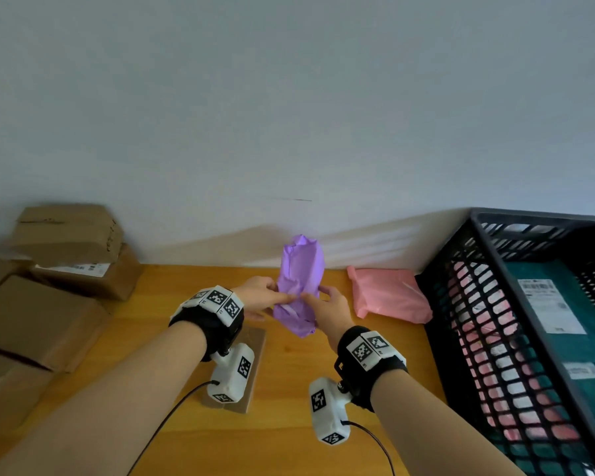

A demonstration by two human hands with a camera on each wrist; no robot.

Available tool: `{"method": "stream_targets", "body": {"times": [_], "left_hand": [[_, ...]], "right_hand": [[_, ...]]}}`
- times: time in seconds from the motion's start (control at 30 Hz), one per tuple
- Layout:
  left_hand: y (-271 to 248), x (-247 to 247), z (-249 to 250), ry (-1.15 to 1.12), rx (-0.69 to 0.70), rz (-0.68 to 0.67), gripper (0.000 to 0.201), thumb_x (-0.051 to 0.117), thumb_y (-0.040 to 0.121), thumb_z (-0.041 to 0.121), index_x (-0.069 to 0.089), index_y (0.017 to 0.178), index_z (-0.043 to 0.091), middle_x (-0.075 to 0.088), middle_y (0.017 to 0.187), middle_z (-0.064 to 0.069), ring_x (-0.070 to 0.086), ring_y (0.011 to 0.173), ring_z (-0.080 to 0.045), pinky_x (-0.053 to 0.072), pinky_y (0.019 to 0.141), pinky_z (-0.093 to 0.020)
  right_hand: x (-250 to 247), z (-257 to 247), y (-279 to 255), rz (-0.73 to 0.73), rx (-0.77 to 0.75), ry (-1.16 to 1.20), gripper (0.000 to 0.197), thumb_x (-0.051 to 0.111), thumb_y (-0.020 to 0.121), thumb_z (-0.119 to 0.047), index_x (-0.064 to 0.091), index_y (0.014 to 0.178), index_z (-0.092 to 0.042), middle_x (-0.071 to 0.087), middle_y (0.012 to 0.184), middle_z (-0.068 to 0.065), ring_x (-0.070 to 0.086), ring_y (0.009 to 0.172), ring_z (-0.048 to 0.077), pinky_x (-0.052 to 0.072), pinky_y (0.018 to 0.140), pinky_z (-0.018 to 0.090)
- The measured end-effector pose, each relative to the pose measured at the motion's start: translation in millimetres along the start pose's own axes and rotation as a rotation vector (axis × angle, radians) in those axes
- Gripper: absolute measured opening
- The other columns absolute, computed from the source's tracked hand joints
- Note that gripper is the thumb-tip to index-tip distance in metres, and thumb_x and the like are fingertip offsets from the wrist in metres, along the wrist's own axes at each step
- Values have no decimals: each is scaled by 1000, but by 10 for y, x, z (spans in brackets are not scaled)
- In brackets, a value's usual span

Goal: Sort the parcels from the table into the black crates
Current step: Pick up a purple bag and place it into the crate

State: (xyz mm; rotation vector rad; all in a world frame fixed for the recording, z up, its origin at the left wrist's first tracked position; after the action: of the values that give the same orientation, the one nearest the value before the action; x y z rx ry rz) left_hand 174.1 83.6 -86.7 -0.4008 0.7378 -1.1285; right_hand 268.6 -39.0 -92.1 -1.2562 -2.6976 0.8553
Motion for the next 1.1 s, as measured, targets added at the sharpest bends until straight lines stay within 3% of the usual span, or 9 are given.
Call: {"method": "stream_targets", "body": {"times": [0.1, 0.23, 0.33, 0.5, 0.67, 0.77, 0.9, 1.0, 1.1], "left_hand": [[-265, 79, 135, -29, 30, 8, 27, 60, 89, 44, 55, 93, 17, 67, 90, 0, 65, 87, -18, 52, 92, -38], [-617, 186, 220, -68, 47, 64, 32, 60, 89, 43, 56, 101, 14, 70, 104, -6, 67, 96, -22, 52, 93, -40], [-956, 340, 325, -105, 91, 111, 35, 56, 91, 43, 57, 113, 15, 69, 107, -5, 67, 91, -23, 50, 95, -40], [-1488, 668, 391, -100, 153, 204, 27, 49, 96, 37, 54, 118, 22, 66, 102, -3, 64, 79, -20, 51, 83, -36], [-1849, 983, 168, -183, 125, 266, 23, 37, 101, 36, 50, 120, 35, 66, 104, -2, 61, 77, -17, 44, 75, -29], [-1997, 1074, -9, -201, 115, 272, 33, 43, 98, 43, 47, 131, 42, 61, 121, 0, 58, 94, -21, 44, 76, -32], [-2315, 1176, -90, -278, 128, 284, 39, 50, 94, 45, 46, 133, 43, 54, 103, -5, 50, 94, -20, 42, 71, -29], [-2547, 1209, -142, -312, 78, 264, 54, 53, 89, 53, 33, 138, 47, 55, 127, -4, 54, 108, -26, 46, 73, -34], [-2716, 1161, -170, -352, 102, 266, 65, 58, 85, 54, 31, 141, 35, 54, 128, -2, 56, 106, -25, 48, 72, -34]], "right_hand": [[-112, -58, -153, -2, -47, 13, 52, 61, 90, -12, 42, 137, -2, 60, 122, 17, 64, 100, 28, 56, 79, 35], [-255, -111, -415, -32, -98, 49, 47, 61, 90, -10, 44, 133, -3, 62, 108, 14, 64, 84, 22, 55, 65, 26], [-383, -124, -665, -51, -138, 62, 41, 59, 89, -9, 49, 128, -4, 64, 106, 14, 62, 80, 22, 53, 64, 28], [-544, -32, -1115, -89, -180, 44, 29, 50, 89, -5, 56, 117, 1, 60, 77, 7, 53, 59, 16, 45, 55, 27], [-652, 145, -1551, -157, -171, 72, 28, 45, 88, 3, 53, 114, -1, 62, 83, 17, 58, 71, 27, 54, 77, 43], [-669, 203, -1771, -199, -177, 100, 25, 46, 86, 6, 54, 108, -4, 63, 90, 19, 59, 76, 28, 54, 79, 45], [-634, 231, -1995, -223, -193, 85, 34, 48, 82, 5, 56, 115, -2, 66, 89, 18, 60, 75, 28, 54, 78, 47], [-596, 176, -2142, -252, -209, 102, 34, 45, 87, 8, 54, 117, -4, 67, 101, 21, 63, 80, 29, 54, 76, 43], [-545, 105, -2274, -287, -216, 170, 35, 42, 91, 10, 51, 123, -2, 67, 103, 21, 63, 79, 30, 53, 78, 44]]}}
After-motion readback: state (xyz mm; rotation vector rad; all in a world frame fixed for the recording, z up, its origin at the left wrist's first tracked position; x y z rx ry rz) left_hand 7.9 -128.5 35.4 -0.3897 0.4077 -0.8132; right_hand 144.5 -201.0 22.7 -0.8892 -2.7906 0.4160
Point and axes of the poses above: each hand's wrist, its own y-axis towards the middle knuckle, its own x-axis out of the palm, z = x × y, the point moved 7 cm from there along y, towards the middle knuckle
